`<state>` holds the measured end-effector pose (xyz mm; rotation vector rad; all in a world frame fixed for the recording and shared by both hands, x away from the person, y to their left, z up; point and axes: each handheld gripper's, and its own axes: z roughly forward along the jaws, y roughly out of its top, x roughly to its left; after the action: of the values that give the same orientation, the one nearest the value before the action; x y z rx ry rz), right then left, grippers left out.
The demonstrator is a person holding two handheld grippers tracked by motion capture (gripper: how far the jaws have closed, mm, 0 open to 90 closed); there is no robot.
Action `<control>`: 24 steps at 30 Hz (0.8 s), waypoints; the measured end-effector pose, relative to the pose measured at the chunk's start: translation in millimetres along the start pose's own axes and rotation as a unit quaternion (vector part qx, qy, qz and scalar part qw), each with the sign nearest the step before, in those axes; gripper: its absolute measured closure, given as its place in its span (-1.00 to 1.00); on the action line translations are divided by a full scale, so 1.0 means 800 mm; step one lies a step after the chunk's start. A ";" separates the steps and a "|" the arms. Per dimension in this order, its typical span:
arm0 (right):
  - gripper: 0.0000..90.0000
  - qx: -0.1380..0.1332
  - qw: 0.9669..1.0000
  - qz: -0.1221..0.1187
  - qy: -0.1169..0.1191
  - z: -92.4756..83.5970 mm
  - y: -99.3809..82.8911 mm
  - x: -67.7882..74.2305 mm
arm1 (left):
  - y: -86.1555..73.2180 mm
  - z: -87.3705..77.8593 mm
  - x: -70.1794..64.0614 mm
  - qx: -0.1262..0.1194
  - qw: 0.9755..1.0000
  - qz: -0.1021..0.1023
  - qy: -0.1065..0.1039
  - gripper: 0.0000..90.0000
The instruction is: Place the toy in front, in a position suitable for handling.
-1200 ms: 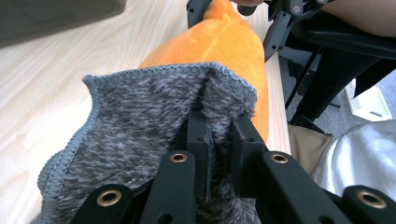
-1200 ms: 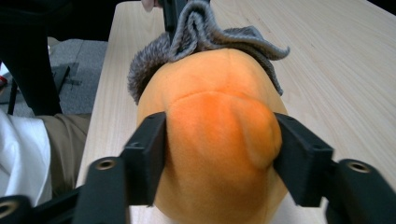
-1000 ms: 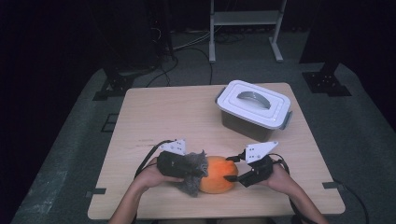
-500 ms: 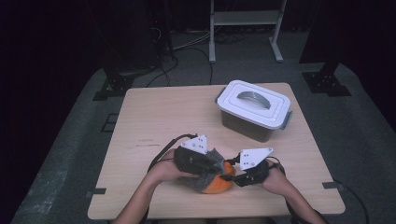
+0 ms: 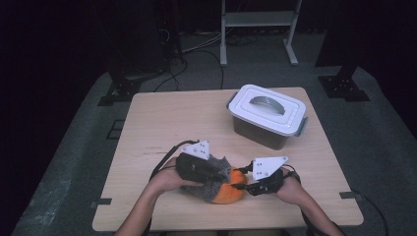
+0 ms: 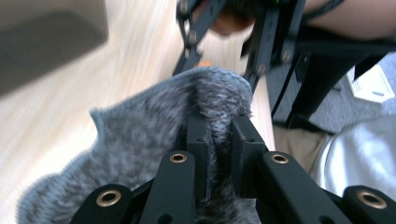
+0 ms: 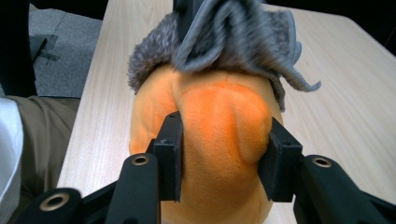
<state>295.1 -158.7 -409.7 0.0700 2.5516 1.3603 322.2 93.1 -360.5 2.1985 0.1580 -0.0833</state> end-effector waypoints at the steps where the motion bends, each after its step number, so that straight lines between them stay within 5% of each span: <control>1: 0.26 -0.004 1.000 0.004 -0.001 -0.001 0.001 0.000 | 0.006 -0.001 0.000 0.001 1.000 0.006 0.003 0.78; 7: 0.27 -0.003 1.000 -0.003 -0.006 -0.001 0.000 0.001 | 0.017 0.022 0.001 0.026 0.999 0.020 -0.001 0.77; 13: 0.30 0.004 1.000 -0.001 0.000 -0.007 -0.014 0.000 | 0.005 0.022 0.008 0.031 1.000 0.003 0.002 0.77; 19: 0.29 0.004 1.000 0.019 0.011 -0.019 -0.029 -0.009 | -0.022 0.002 0.018 0.036 0.999 -0.027 0.024 0.75; 24: -0.04 0.001 0.998 0.056 0.025 -0.021 -0.032 -0.017 | -0.032 0.007 0.016 0.020 0.999 -0.036 0.013 0.75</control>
<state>305.8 -188.8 -419.2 0.1845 2.6261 1.4154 331.6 104.9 -385.5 2.2347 0.2523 -0.0983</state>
